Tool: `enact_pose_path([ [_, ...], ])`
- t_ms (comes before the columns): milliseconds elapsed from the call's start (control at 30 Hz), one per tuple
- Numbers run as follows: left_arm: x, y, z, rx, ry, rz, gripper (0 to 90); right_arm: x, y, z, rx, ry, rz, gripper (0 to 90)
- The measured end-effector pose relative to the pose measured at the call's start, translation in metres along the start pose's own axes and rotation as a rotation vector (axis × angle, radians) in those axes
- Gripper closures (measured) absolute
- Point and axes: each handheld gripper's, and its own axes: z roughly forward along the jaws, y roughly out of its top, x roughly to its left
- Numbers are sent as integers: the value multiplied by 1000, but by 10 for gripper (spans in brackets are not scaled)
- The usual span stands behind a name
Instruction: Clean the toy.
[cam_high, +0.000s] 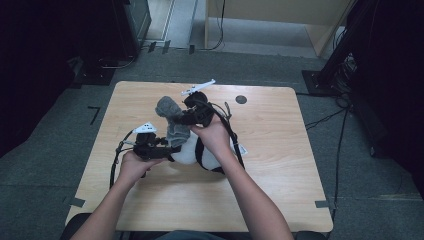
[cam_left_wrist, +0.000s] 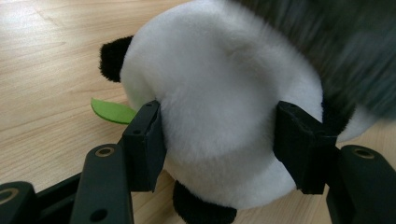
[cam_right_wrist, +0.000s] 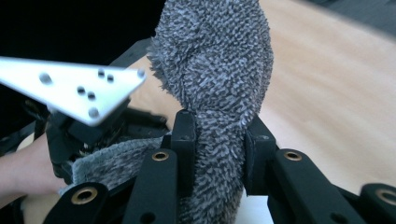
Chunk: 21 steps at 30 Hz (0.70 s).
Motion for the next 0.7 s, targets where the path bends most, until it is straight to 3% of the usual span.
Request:
enact_pose_path([
  [67, 0, 0, 0, 0, 2, 0, 384, -7, -9, 14, 35, 16, 40, 715],
  [167, 1, -1, 0, 8, 6, -2, 383, -15, -23, 25, 71, -8, 65, 702],
  [333, 0, -1, 2, 6, 13, 3, 380, -23, -32, 23, 84, -65, 42, 648],
  [467, -1, -1, 3, 8, 15, 8, 380, -27, -36, 21, 80, -48, 57, 667],
  [567, -1, -1, 4, 7, 20, 8, 382, -26, -37, 19, 78, -65, 28, 671],
  [700, -2, 0, 4, 19, 30, 8, 395, -29, -37, 16, 87, -63, 54, 689],
])
